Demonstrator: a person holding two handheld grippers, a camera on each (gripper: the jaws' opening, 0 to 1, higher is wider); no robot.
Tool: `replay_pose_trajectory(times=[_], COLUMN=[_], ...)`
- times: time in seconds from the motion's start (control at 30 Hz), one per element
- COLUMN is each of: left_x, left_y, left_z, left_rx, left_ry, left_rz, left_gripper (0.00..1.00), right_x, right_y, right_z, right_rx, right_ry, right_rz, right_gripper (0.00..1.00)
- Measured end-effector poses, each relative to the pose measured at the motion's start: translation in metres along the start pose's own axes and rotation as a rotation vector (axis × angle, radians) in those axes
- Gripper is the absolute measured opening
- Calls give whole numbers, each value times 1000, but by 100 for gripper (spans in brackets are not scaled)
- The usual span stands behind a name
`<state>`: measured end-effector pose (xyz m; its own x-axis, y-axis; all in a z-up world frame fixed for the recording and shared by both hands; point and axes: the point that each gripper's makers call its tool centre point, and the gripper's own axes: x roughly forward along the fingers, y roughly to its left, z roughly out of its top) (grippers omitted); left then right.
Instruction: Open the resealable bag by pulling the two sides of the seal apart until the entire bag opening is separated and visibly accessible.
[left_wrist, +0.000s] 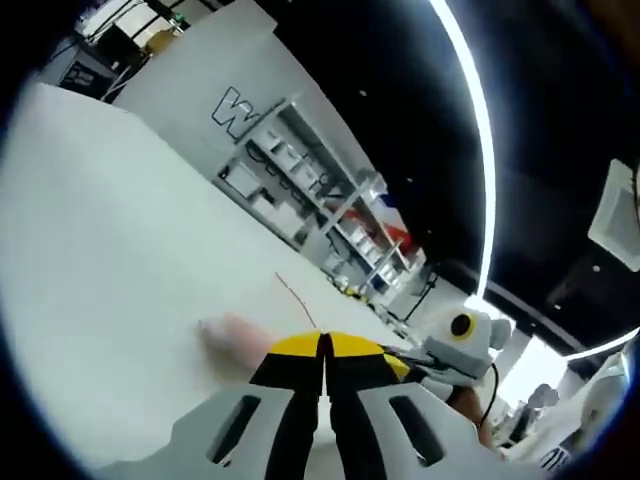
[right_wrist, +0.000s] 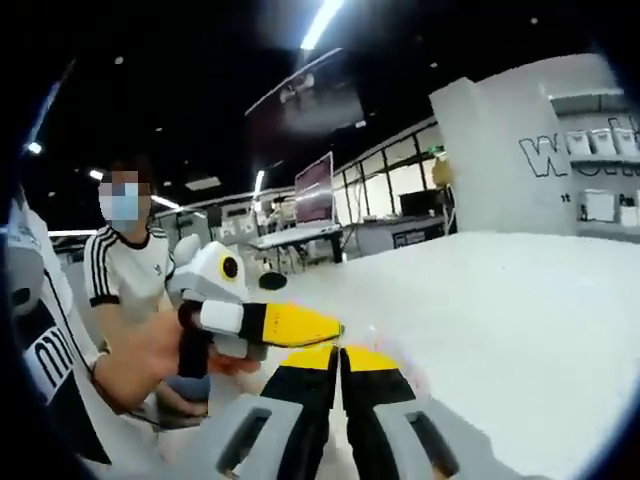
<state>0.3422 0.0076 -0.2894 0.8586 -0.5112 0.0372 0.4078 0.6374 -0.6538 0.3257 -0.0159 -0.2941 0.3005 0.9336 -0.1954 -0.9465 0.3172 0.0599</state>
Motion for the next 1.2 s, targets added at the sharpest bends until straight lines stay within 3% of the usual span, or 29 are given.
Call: replay_pose_trajectory(times=[0.07,0.33,0.5,1.03,1.2], left_x=[-1,-1,-1,-5,-9], left_y=[1,0,-1,-6,-1], left_z=[1,-2,-6,-12,-13], left_rx=[10,26,36,58,41], left_ry=[-1,9,23,41,45], left_rz=[9,16,16,-4,14], left_gripper=[0,1,1,1,1], right_x=[-2,3,5,9,8], right_y=[1,6,3,4,5], right_z=[2,9,10,-6,-9], right_rx=[-49,-101,-87,17,23], right_ry=[10,32,37,144,162], right_rz=[-14,-13,-7,68,54], right_gripper=[6,4,2,0,0])
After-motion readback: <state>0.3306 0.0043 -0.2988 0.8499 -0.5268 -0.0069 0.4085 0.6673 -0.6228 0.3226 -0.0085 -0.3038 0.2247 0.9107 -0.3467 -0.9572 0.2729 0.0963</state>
